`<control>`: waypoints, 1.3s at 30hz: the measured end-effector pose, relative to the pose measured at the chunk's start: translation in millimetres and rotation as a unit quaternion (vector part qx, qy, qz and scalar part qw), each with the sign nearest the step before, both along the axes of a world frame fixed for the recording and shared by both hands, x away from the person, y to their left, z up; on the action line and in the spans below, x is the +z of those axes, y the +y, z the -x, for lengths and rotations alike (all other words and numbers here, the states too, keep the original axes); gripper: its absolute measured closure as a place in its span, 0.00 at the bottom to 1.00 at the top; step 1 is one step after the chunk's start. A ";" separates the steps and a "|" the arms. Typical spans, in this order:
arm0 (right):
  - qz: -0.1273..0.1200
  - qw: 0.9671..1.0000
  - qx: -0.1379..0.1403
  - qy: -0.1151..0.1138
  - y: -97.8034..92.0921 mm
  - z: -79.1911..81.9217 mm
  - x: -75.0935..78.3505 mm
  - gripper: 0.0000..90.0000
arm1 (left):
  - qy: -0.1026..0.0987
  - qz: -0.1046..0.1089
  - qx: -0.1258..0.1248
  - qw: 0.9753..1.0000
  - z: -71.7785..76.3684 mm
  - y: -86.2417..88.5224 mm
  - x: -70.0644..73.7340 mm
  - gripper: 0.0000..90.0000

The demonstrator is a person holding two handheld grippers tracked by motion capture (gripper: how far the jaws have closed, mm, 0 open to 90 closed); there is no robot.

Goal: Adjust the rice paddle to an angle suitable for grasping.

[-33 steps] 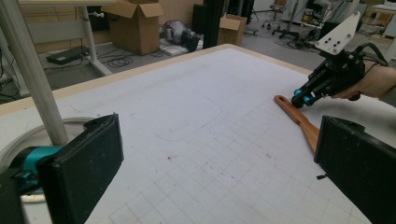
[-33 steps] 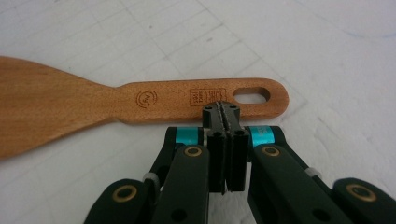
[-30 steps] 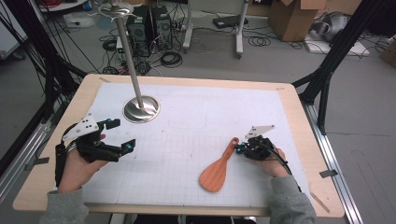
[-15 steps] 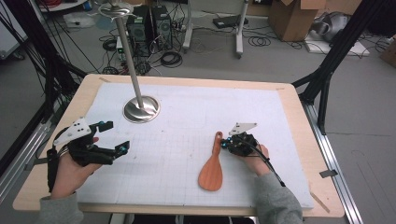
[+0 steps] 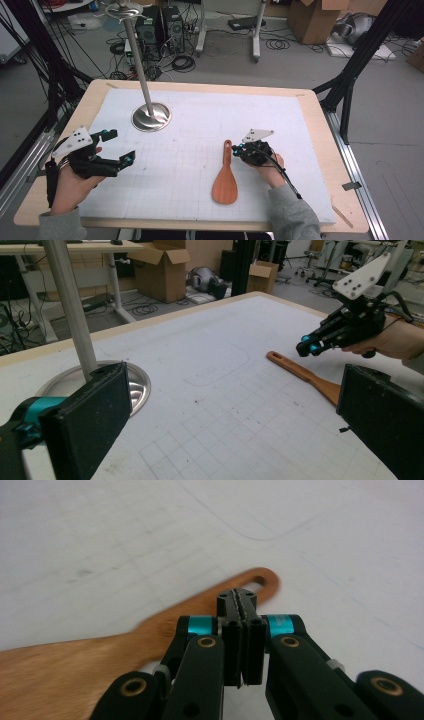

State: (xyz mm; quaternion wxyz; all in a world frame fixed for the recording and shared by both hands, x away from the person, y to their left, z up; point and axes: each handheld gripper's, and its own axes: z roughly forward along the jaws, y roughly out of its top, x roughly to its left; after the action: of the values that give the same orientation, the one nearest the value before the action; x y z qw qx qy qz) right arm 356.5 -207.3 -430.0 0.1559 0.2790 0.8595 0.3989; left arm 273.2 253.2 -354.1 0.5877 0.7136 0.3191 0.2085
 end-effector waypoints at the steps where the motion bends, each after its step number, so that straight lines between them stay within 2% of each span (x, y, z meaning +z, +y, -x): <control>1: 0.001 1.000 0.011 -0.001 3.0 3.2 1.1 1.00 | 0.000 0.000 0.000 1.000 -0.6 -0.4 -0.4 0.02; 5: 0.001 0.997 0.078 0.006 27.9 26.9 2.5 0.99 | 0.002 -0.002 -0.002 1.000 -0.6 -2.3 -0.6 0.02; 6: 0.012 0.996 0.093 0.002 35.8 34.5 2.2 0.99 | 0.001 -0.001 -0.002 1.000 -0.5 -2.6 -0.4 0.02; 10: 0.012 0.991 0.132 0.006 54.8 51.1 0.1 0.99 | -0.003 0.001 -0.004 1.000 0.1 -1.8 1.4 0.02; 12: 0.025 0.987 0.157 0.014 66.6 60.1 -3.4 0.99 | -0.003 0.002 -0.004 1.000 -0.6 -1.1 1.1 0.02; 13: 0.041 0.984 0.174 0.021 75.3 67.9 -6.7 0.99 | -0.002 0.003 -0.004 1.000 -1.6 -1.1 0.4 0.02; 14: 0.041 0.984 0.174 0.021 75.3 67.9 -6.7 0.99 | -0.002 0.003 -0.004 1.000 -1.6 -1.1 0.4 0.02; 15: 0.056 0.982 0.182 0.012 82.1 75.6 -8.9 0.99 | 0.000 0.002 -0.005 1.000 -2.2 -1.1 0.1 0.02; 16: 0.056 0.982 0.182 0.012 82.1 75.6 -8.9 0.99 | 0.000 0.002 -0.006 1.000 -2.5 -1.1 0.0 0.02; 17: 0.058 0.980 0.188 0.021 82.8 78.3 -7.7 1.00 | 0.000 0.002 -0.005 1.000 -2.7 -1.1 -0.1 0.02; 23: 0.055 0.980 0.187 0.029 75.5 83.4 -8.0 1.00 | 0.001 0.003 -0.007 1.000 -3.8 -3.1 -0.4 0.02; 28: 0.063 0.981 0.180 0.035 62.7 85.1 -6.7 1.00 | 0.000 0.005 -0.010 1.000 -4.7 -3.4 0.1 0.02; 29: 0.069 0.982 0.172 0.038 53.0 83.2 -5.1 1.00 | 0.000 0.007 -0.011 1.000 -5.1 -3.4 0.2 0.02; 31: 0.075 0.983 0.165 0.036 48.6 82.0 -4.4 1.00 | 0.000 0.008 -0.012 1.000 -6.1 -3.5 0.2 0.02; 33: 0.086 0.986 0.138 0.036 33.9 76.1 -2.6 1.00 | 0.000 0.009 -0.013 1.000 -7.4 -3.9 -0.3 0.02; 34: 0.081 0.988 0.126 0.045 23.7 72.1 -2.8 1.00 | 0.001 0.007 -0.014 1.000 -8.0 -4.2 -0.5 0.02; 37: 0.074 0.989 0.112 0.057 -0.8 64.7 -2.6 1.00 | 0.003 0.005 -0.015 1.000 -10.1 -6.4 -1.2 0.02; 39: 0.076 0.989 0.109 0.060 -4.0 64.2 -2.3 1.00 | 0.004 0.004 -0.017 1.000 -11.1 -8.4 -1.6 0.02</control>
State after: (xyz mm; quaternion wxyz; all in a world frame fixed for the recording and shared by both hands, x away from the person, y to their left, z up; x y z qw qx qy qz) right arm 292.3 -211.3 -432.3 0.0801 0.1950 0.9202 0.3299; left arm 284.3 244.9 -355.7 0.5924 0.7177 0.3103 0.1942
